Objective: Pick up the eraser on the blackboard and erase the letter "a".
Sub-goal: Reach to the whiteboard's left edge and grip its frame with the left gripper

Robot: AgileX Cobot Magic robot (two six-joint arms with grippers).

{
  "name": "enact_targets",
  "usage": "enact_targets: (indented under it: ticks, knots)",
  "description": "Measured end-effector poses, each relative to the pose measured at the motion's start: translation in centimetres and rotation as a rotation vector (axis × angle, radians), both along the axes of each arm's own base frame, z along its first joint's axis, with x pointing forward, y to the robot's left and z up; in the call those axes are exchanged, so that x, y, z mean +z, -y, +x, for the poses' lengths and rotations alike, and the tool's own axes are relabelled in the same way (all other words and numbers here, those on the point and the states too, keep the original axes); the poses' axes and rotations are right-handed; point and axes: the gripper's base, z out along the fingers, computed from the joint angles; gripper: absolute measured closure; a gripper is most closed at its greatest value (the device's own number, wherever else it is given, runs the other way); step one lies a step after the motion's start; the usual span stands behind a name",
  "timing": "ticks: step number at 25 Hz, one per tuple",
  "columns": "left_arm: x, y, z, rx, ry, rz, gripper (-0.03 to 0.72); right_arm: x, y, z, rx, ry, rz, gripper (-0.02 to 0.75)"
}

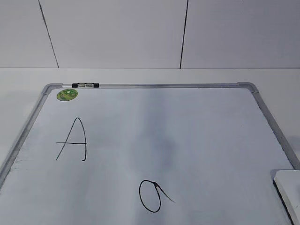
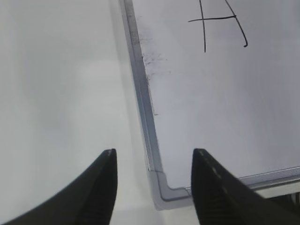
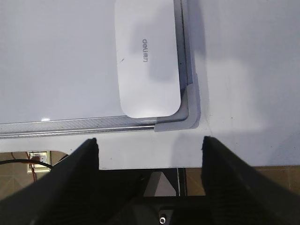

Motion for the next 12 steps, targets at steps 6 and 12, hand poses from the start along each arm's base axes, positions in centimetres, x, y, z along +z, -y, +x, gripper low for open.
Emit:
enact_targets:
  ticks: [6,12]
  knots:
    - [-1.5,0.3,5.8,0.001,-0.109,0.037,0.31,0.0,0.0,0.0,0.0,0.0,0.002,0.212]
    - [-3.3,0.6,9.6,0.003,-0.155,0.05,0.313,0.0,0.0,0.0,0.0,0.0,0.002,0.212]
